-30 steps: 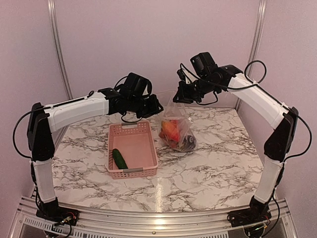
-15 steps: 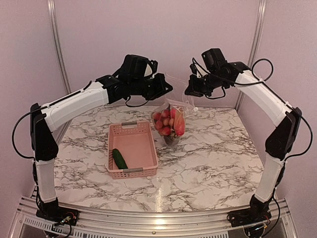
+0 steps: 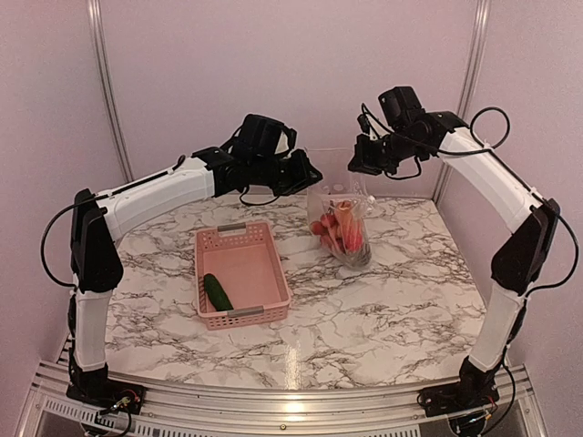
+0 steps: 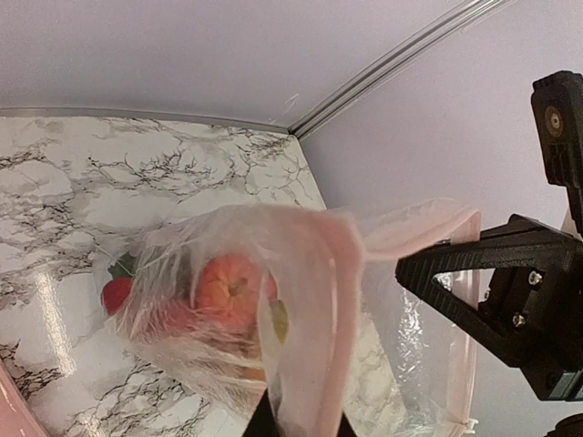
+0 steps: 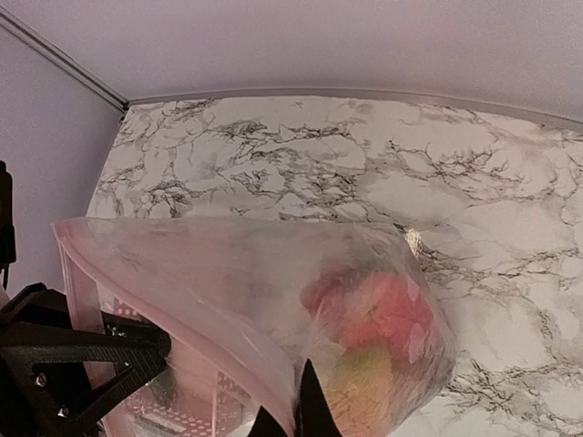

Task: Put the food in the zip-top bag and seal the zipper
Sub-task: Adjust the zipper food storage bag at the center of the board.

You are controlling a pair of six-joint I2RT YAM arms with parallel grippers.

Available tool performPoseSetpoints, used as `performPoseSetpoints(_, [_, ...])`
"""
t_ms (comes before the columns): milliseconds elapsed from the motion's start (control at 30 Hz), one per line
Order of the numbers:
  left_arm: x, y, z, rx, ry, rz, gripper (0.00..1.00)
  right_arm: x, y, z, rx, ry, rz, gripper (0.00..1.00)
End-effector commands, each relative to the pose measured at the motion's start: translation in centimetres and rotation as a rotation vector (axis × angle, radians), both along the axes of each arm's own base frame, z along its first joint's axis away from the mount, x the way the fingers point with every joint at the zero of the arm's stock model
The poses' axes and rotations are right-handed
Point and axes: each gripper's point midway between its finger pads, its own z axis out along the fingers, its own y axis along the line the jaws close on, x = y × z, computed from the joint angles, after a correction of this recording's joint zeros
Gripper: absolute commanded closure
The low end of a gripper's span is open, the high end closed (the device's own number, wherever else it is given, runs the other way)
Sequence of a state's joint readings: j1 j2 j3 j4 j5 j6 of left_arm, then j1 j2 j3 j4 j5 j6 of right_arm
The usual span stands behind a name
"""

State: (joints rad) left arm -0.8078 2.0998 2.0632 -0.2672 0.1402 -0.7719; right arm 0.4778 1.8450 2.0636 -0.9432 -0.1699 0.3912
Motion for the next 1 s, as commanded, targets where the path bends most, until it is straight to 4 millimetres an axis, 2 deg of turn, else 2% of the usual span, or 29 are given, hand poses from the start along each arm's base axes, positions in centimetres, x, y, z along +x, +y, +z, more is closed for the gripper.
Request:
performPoseSetpoints(0, [-0.3, -0.2, 1.2, -0.017, -0.035, -0.036, 0.74, -0.7, -0.5, 2.4, 0.027, -0.067, -0.004, 1.0])
performPoseSetpoints(167, [-0.5, 1.4, -1.0, 0.066, -0.007, 0.002, 0.34, -1.4, 0.4, -0.7, 0.038, 0.002, 0.023, 1.0])
performPoseSetpoints(233, [-0.8, 2.1, -1.4, 0.089, -0.008, 0.01, 0.19, -1.7, 0.6, -1.1, 0.044, 0.009, 0.029, 1.0])
performPoseSetpoints(267, [-1.0, 2.6, -1.5, 0.099, -0.01, 0.016, 0.04, -1.8, 0.7, -1.2, 0.046, 0.011, 0.029, 1.0])
performPoseSetpoints(300, [-1.1, 3.0, -1.7, 0.112, -0.012, 0.02, 0.01, -1.8, 0.7, -1.3, 0.049, 0.013, 0.03, 1.0])
performPoseSetpoints(567, [-1.9, 7.2, -2.5, 0.205, -0.029, 0.085, 0.01, -1.8, 1.4, -1.4, 0.057, 0.015, 0.054, 1.0])
performPoseSetpoints(733, [-2.8, 8.8, -1.5, 0.157, -0.015, 0.04, 0.01, -1.8, 1.9, -0.4, 0.065, -0.002, 0.068, 1.0])
performPoseSetpoints(867, [-3.7, 9.7, -0.9, 0.217, -0.045, 0.001, 0.01, -1.9, 2.3, 0.2, 0.069, -0.012, 0.078, 1.0])
performPoseSetpoints(967, [-3.9, 10.8, 0.3, 0.251, -0.093, 0.017, 0.01, -1.8, 2.5, 0.4, 0.073, -0.012, 0.08, 1.0])
